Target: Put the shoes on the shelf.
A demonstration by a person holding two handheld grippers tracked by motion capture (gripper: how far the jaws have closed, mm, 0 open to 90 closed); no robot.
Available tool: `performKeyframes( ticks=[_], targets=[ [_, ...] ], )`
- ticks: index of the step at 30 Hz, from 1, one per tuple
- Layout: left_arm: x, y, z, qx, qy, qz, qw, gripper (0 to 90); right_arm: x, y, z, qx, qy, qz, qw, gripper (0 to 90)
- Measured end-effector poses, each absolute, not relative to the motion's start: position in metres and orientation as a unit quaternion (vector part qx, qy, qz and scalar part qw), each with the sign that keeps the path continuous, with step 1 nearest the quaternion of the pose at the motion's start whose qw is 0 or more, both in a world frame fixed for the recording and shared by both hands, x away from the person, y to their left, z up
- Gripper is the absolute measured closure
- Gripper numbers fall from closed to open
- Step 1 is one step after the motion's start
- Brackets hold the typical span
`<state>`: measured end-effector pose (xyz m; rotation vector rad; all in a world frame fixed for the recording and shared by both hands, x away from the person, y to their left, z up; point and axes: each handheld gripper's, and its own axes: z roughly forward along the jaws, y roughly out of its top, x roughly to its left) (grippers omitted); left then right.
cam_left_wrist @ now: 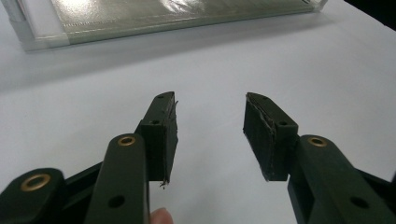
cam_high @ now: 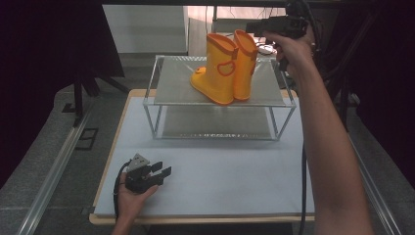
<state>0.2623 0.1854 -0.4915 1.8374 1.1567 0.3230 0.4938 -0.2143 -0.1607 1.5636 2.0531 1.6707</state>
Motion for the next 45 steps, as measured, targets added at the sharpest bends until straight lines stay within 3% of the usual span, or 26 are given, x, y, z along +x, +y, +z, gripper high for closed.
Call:
performKeyframes(
  ticks=[11, 20, 35, 45],
  targets=[
    [0.262, 0.184, -0.491, 0.746, 0.47, 0.132, 0.454, 54.3, 0.462, -0.257, -0.173, 0.487, 0.663, 0.567, 0.043, 67.6],
    [0.263, 0.184, -0.491, 0.744, 0.473, 0.132, 0.453, 54.3, 0.455, -0.281, -0.207, 0.495, 0.66, 0.564, 0.042, 79.1],
    [0.263, 0.184, -0.492, 0.745, 0.472, 0.134, 0.452, 54.3, 0.474, -0.271, -0.279, 0.517, 0.667, 0.535, 0.02, 89.0],
    [0.259, 0.189, -0.493, 0.741, 0.477, 0.135, 0.452, 54.4, 0.486, -0.252, -0.322, 0.534, 0.675, 0.509, 0.008, 89.7]
  ],
)
